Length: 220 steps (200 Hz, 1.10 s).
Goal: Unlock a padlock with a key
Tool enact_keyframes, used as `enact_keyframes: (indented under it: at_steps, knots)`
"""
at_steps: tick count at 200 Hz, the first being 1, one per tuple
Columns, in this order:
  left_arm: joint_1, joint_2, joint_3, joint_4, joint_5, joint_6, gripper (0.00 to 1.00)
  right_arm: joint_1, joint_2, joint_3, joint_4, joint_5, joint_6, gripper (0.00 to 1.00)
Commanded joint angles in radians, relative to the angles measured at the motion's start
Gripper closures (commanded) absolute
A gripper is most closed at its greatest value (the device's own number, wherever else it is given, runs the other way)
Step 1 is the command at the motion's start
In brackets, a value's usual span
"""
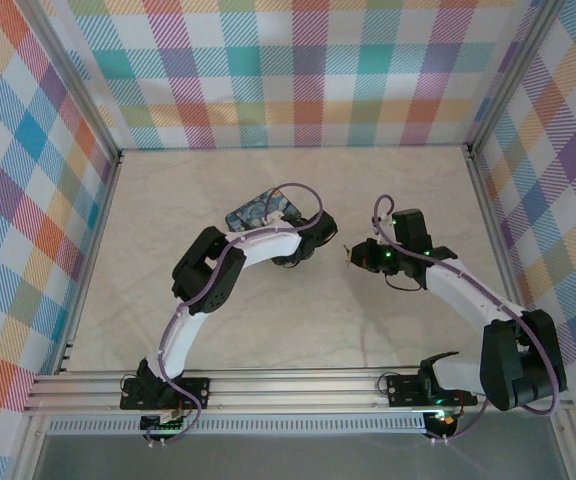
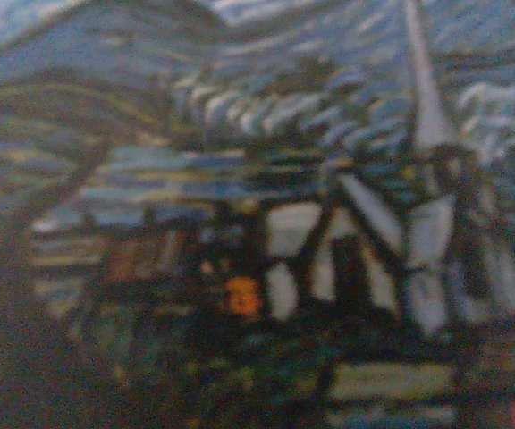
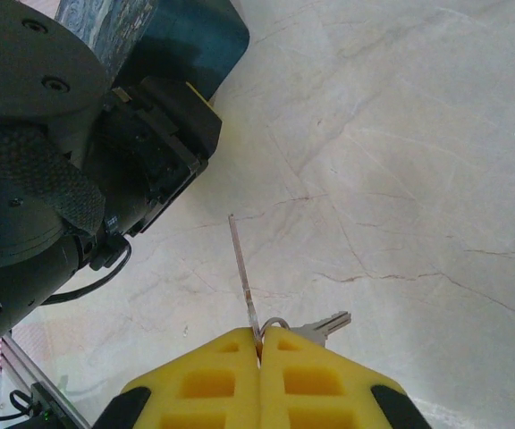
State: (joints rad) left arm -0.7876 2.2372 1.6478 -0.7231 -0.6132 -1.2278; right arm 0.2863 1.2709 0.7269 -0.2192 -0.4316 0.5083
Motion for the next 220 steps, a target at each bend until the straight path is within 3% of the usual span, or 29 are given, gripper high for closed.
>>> enact_keyframes:
  at_steps: [1,55,103,179,220]
  knots:
    - [0.029,-0.029,-0.049,0.083,0.035,0.03,0.66,-0.007,0.01,-0.026,0.03,-0.045,0.005,1.0]
    - [0.05,-0.125,-0.119,0.153,0.135,0.123,0.72,0.021,-0.004,-0.037,0.023,-0.059,0.011,1.0]
    - [0.101,-0.229,-0.159,0.173,0.417,0.249,0.78,0.135,0.002,-0.053,0.064,-0.041,0.01,1.0]
    - [0.199,-0.402,-0.302,0.206,0.826,0.282,0.81,0.345,0.081,-0.033,0.187,0.033,0.074,1.0]
    - [0.23,-0.494,-0.338,0.18,0.947,0.286,0.81,0.414,0.107,-0.016,0.257,0.096,0.117,1.0]
